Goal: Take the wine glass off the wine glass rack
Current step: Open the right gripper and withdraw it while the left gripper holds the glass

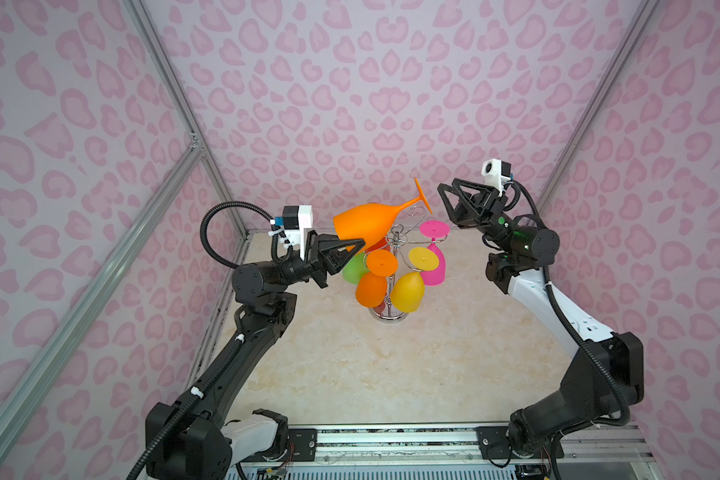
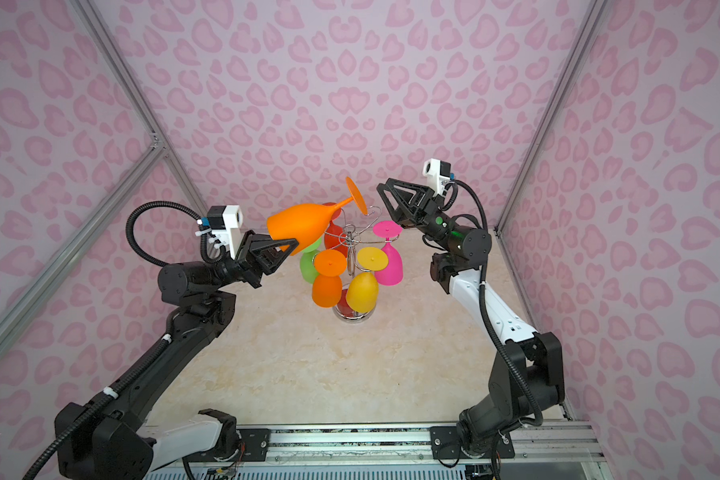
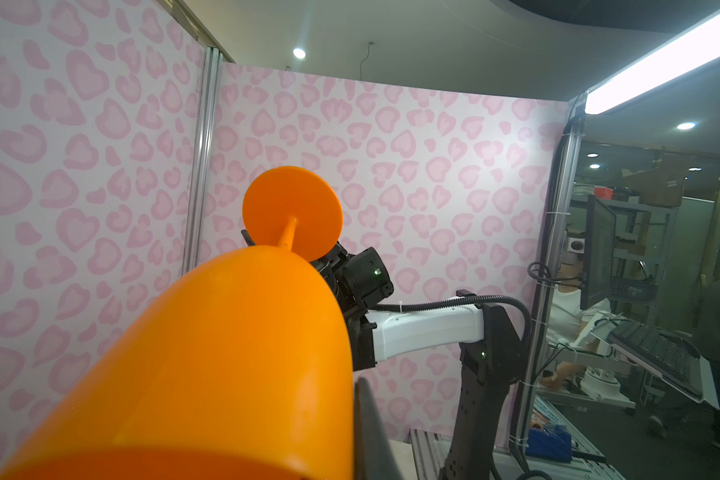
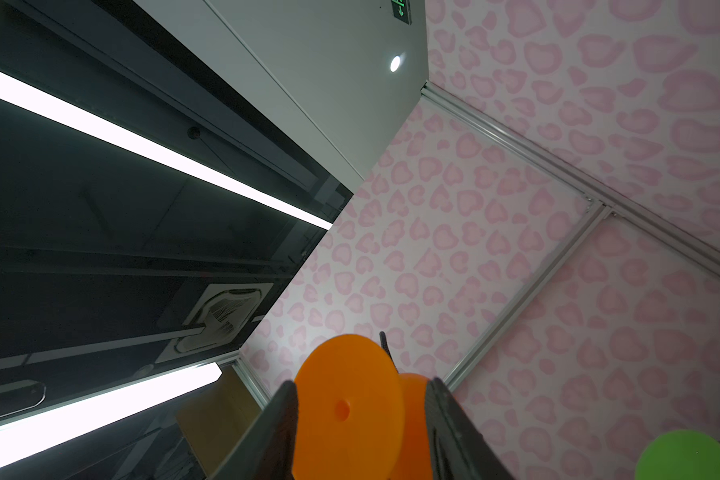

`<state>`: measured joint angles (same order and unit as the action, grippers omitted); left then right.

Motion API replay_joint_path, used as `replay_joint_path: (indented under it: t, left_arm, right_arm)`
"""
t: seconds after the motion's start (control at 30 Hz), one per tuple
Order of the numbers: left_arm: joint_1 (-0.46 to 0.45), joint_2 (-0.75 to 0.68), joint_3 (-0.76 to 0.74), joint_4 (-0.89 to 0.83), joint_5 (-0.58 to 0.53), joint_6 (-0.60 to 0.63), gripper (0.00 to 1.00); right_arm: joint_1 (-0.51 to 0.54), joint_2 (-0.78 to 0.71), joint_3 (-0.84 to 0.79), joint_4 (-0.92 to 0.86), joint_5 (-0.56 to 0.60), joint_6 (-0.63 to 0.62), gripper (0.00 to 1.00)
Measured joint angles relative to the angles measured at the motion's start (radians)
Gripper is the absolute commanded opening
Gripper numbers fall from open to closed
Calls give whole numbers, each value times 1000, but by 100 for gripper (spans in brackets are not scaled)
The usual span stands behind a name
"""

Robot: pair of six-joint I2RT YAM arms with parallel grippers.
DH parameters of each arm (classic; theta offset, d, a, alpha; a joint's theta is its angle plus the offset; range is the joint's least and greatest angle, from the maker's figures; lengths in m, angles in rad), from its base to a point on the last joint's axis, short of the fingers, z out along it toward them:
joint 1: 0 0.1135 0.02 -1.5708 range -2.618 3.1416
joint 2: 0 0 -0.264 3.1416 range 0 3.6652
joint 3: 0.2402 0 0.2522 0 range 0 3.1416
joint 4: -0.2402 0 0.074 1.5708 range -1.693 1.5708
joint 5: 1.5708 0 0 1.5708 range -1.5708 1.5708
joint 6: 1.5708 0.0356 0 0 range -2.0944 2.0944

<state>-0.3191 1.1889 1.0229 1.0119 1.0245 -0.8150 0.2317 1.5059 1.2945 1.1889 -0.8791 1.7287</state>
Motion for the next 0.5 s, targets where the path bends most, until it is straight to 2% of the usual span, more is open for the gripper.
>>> replay_joint_path:
  t: [0.17, 0.33, 0.5]
  left_arm:
    - [-98, -70, 84, -407, -4, 293, 2]
    - [-215, -110, 157, -794, -29, 563, 2]
    - [-374, -106, 252, -1167, -158, 798, 2]
  right_arm:
    - [-88, -156, -26, -373, 4, -335, 60]
    - [-150, -298, -18, -839, 105, -716, 65]
    - [-242, -371, -58, -1078, 201, -903, 66]
